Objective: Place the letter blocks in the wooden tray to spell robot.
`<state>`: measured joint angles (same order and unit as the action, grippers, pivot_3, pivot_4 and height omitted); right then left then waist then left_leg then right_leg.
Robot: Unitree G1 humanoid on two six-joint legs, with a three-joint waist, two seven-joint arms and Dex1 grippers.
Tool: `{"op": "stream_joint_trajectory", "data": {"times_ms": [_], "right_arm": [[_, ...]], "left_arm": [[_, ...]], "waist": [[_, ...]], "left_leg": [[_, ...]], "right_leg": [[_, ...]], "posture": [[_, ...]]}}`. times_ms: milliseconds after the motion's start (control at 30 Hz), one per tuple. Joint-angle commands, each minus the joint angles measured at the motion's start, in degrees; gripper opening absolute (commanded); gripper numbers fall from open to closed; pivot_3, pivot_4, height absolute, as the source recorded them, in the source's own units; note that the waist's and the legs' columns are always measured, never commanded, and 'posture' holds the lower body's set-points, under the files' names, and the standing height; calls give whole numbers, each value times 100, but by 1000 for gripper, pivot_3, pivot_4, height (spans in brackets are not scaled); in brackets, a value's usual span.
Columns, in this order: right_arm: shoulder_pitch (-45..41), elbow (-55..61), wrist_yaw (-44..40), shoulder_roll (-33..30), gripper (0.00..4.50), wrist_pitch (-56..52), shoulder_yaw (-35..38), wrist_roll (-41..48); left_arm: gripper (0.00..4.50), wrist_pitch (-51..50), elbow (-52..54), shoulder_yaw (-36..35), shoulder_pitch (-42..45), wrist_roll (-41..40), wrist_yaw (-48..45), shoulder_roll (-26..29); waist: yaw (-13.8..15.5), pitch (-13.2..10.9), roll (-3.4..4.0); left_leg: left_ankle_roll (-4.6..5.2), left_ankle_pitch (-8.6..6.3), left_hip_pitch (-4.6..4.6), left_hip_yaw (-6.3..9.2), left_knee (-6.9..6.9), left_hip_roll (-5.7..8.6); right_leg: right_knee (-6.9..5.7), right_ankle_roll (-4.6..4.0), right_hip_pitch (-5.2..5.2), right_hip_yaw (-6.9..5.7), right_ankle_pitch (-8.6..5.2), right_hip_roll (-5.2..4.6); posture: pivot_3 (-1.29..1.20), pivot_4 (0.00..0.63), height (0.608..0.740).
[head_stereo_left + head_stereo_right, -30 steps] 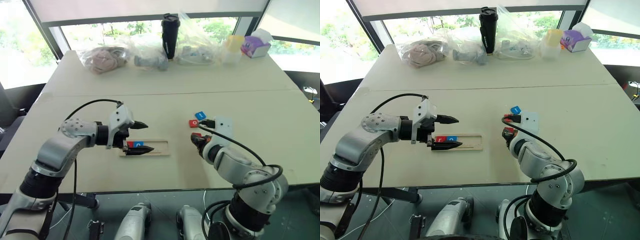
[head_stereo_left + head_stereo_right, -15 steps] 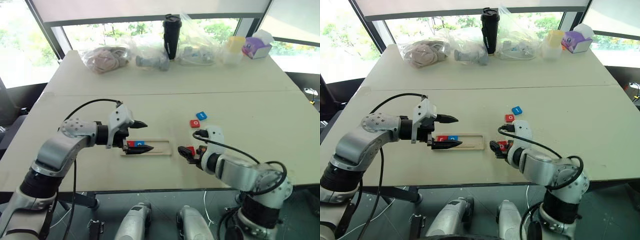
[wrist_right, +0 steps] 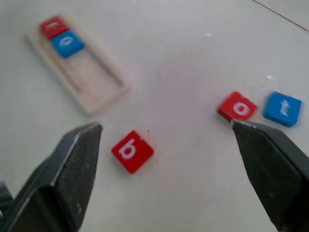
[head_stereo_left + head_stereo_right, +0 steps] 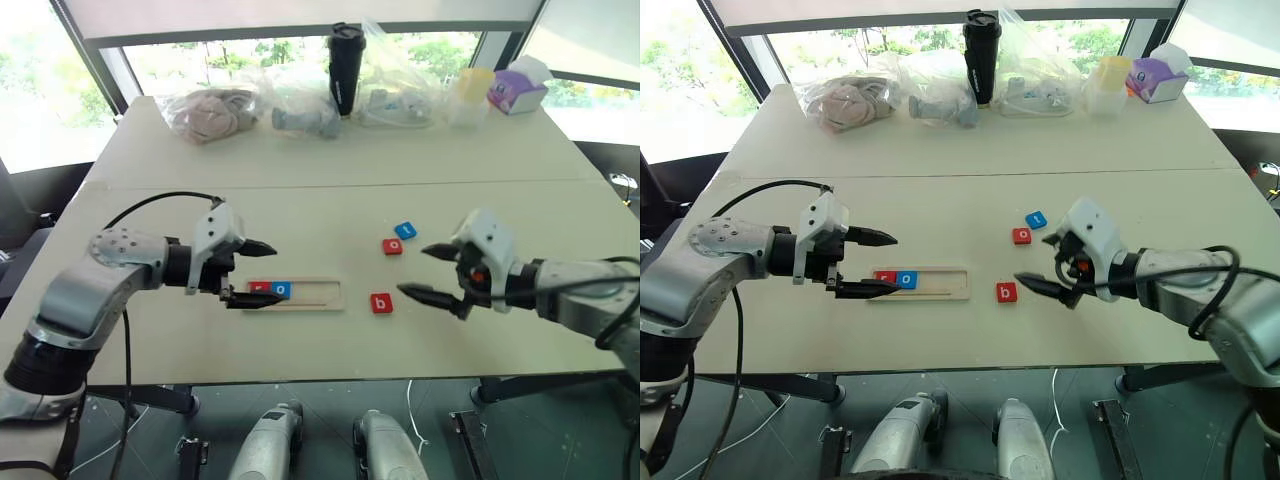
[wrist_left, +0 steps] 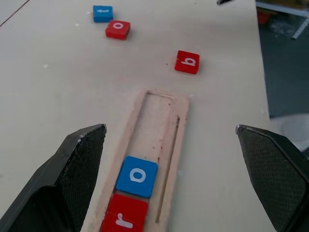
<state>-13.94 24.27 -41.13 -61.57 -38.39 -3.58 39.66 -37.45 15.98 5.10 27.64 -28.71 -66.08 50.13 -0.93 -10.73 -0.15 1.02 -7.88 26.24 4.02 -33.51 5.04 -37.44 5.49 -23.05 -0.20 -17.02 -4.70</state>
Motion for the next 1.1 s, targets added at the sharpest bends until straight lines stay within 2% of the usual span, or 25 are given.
{"op": "stream_joint_trajectory", "data": {"times_ms": [33, 167, 333, 667, 767, 833, 900, 933, 1100], "right_arm": [[-252, -895, -1193, 289, 4419, 1562, -498, -1040], [-658, -1566, -1821, 747, 4419, 2188, -842, -1578], [-884, -2107, -2337, 1077, 4419, 2607, -1057, -2055], [-1148, -2844, -2835, 1484, 4419, 2995, -1091, -2569], [-1194, -3091, -2877, 1600, 3495, 3144, -1085, -2735], [-1271, -3300, -2870, 1711, 2555, 3146, -1082, -2825], [-1320, -3448, -2887, 1798, 1403, 3150, -1079, -2889], [-1329, -3489, -2916, 1823, 1121, 3125, -1078, -2898], [-1452, -3083, -2972, 1852, 1139, 2531, -840, -2576]], "left_arm": [[4500, 73, 150, -139, 50, 23, 8, 82], [4500, -89, 421, -324, -145, -125, 19, 257], [4500, -164, 916, -434, -646, -100, -135, 796], [4500, -152, 1219, -531, -961, -131, 44, 890], [4500, -152, 1239, -513, -956, -129, 77, 870], [4500, -152, 1246, -495, -957, -121, 100, 849], [4500, -150, 1247, -492, -960, -119, 118, 845], [4500, -143, 1231, -497, -958, -116, 122, 848], [4500, -133, 1097, -735, -1052, -138, 103, 976]], "waist": [[-7, -1, 1], [-5, -1, 1], [34, -1, 1], [46, -1, 1], [45, -1, 1], [41, -1, 1], [36, -1, 2], [34, 0, 1], [33, 0, 2]], "left_leg": [[-1, -1, 1, 0, -10, -1], [-14, -10, 2, 2, -33, -6], [-7, -6, 20, 3, -22, -5], [-17, -13, 13, 4, -26, -4], [-17, -13, 14, 4, -26, -3], [-17, -12, 14, 4, -25, -3], [-17, -12, 14, 3, -25, -3], [-17, -12, 13, 4, -26, -3], [-17, -12, 11, 4, -33, -3]], "right_leg": [[0, -4, 1, 2, 3, -1], [0, -11, 5, 3, 13, -3], [-1, -8, -22, 3, 14, -5], [-2, -10, -21, 2, 16, -5], [-2, -9, -22, 2, 17, -5], [-2, -7, -20, 2, 18, -5], [-5, -6, -19, 2, 19, -3], [-8, -6, -18, 2, 19, -2], [-15, -6, -18, 3, 19, -1]], "posture": [[0, 150, 740], [0, 150, 740], [0, 150, 740], [0, 150, 740], [0, 150, 740], [0, 150, 740], [0, 150, 740], [0, 150, 740], [0, 150, 740]]}}
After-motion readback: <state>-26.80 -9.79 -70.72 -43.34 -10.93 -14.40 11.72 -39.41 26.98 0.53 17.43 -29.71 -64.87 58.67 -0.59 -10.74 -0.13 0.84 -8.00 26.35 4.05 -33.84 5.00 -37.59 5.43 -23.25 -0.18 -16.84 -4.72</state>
